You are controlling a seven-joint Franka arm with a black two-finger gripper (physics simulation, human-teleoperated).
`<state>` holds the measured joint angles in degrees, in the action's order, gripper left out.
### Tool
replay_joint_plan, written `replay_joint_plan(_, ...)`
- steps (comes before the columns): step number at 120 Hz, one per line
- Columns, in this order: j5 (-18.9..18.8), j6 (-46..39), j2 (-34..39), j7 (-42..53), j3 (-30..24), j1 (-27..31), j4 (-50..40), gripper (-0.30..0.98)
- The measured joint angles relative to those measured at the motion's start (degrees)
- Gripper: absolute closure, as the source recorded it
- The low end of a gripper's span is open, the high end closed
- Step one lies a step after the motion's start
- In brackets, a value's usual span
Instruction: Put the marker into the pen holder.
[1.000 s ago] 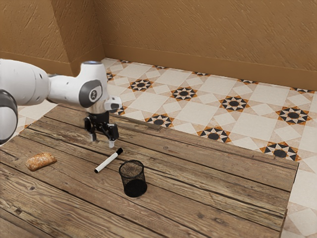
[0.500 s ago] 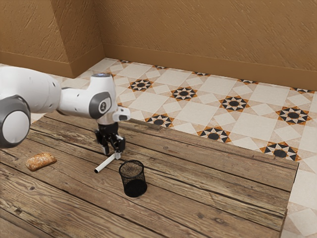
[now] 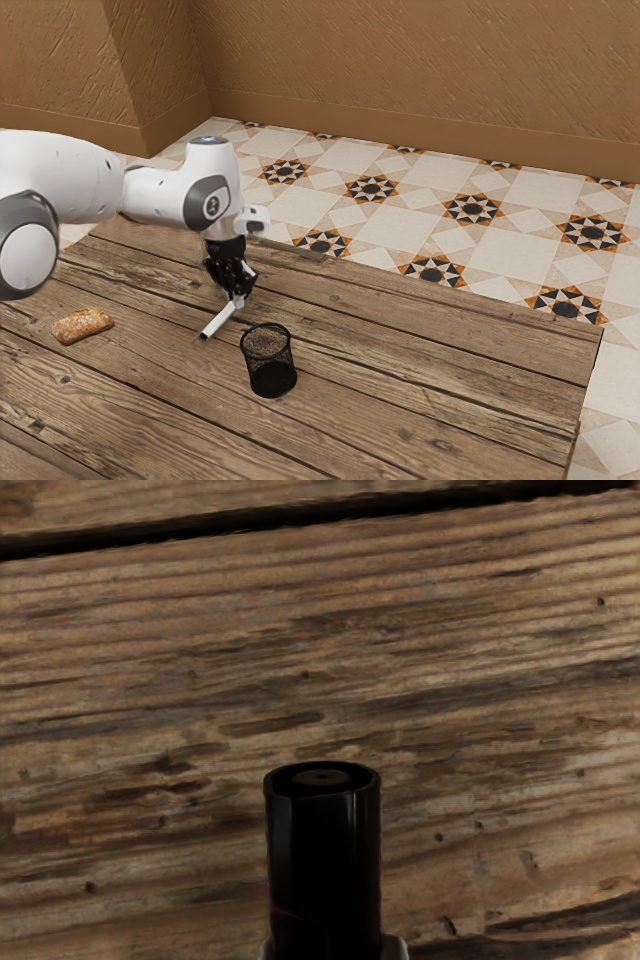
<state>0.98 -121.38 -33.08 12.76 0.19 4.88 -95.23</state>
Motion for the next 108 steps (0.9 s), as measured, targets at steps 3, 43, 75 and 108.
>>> replay_joint_plan(3,-0.1,0.1,0.6,-0.1,0.0,-0.2,0.0,0.76)
replay_joint_plan(43,1.8,4.4,23.8,-1.0,0.1,-8.4,-10.6,0.79)
replay_joint_plan(75,14.5,-8.5,39.2,5.0,0.5,-12.9,-28.7,0.79)
replay_joint_plan(108,24.1,-20.4,42.5,14.3,0.7,-13.4,-37.5,0.79)
